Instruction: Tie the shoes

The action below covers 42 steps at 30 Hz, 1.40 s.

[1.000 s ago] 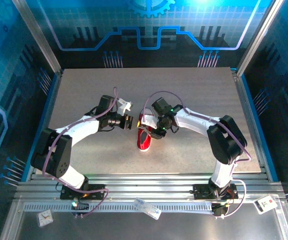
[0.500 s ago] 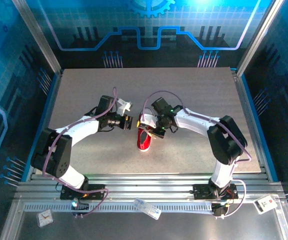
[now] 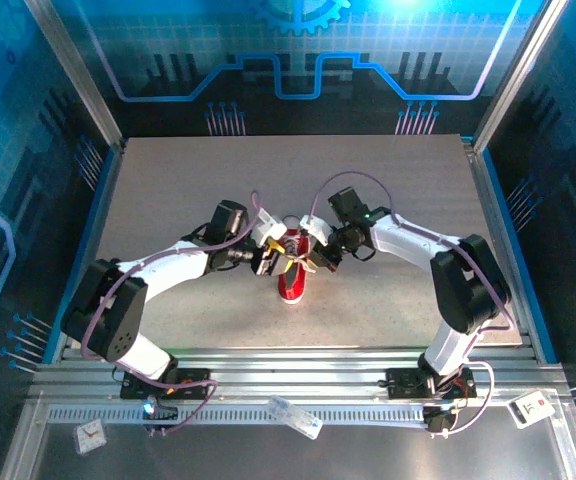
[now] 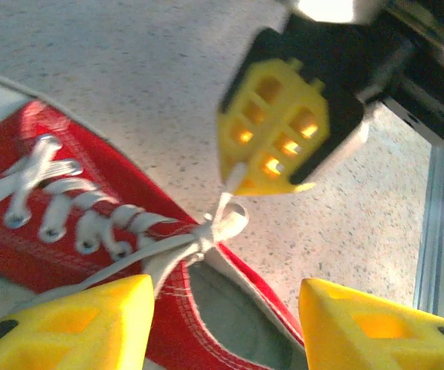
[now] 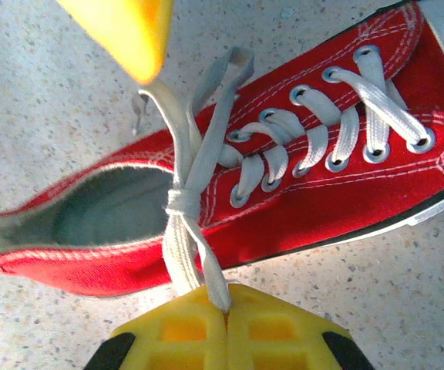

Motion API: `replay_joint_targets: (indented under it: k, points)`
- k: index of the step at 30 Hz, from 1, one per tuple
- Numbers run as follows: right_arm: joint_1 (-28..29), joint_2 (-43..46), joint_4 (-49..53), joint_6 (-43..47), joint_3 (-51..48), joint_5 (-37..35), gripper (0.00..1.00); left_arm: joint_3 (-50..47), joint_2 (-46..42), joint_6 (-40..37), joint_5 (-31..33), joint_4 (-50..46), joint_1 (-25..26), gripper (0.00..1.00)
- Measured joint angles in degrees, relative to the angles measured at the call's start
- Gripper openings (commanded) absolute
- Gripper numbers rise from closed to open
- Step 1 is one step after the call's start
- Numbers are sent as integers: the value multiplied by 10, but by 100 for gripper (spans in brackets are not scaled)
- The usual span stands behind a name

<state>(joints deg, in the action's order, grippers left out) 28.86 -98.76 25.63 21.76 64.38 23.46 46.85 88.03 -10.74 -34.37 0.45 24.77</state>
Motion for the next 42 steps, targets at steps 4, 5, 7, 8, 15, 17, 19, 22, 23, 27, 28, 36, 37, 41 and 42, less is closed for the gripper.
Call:
replay_joint_targets:
  k: [4, 5, 7, 8, 15, 17, 19, 22, 23, 27, 28, 36, 37, 41, 42]
  points:
    - [-15, -17, 13, -21, 20, 37, 0, 25, 14, -45, 6, -7, 7, 48]
    - [-17, -21, 15, -26, 23, 43, 0, 35, 20, -53, 7, -12, 7, 48]
    - [-23, -28, 20, -34, 28, 55, 0, 59, 37, -71, 10, -23, 8, 47]
    - [-24, -31, 22, -38, 30, 60, 0, 70, 44, -80, 13, -31, 9, 47]
    - [-48, -55, 36, -74, 44, 101, 0, 126, 83, -145, 24, -91, 23, 47]
    - [-58, -62, 35, -85, 47, 116, 0, 135, 92, -158, 27, -106, 26, 46]
    - [-68, -66, 35, -94, 47, 129, 0, 152, 106, -170, 31, -124, 30, 45]
    - [-78, -66, 34, -106, 47, 147, 0, 184, 137, -189, 40, -147, 36, 44]
    - [-80, -66, 33, -109, 47, 152, 0, 194, 146, -195, 42, -154, 39, 43]
    - [-85, -66, 27, -119, 47, 167, 0, 220, 171, -209, 53, -174, 45, 40]
    - [-87, -66, 26, -122, 47, 170, 0, 224, 174, -210, 56, -179, 46, 39]
    - [-110, -51, -20, -163, 11, 178, 0, 238, 184, -205, 80, -199, 50, 44]
    - [-114, -47, -23, -166, 8, 178, 0, 238, 184, -198, 81, -197, 48, 45]
    - [-120, -39, -31, -174, 7, 178, 0, 218, 170, -118, 81, -167, 27, 46]
    - [-120, -39, -32, -176, 7, 178, 0, 212, 164, -87, 82, -161, 16, 46]
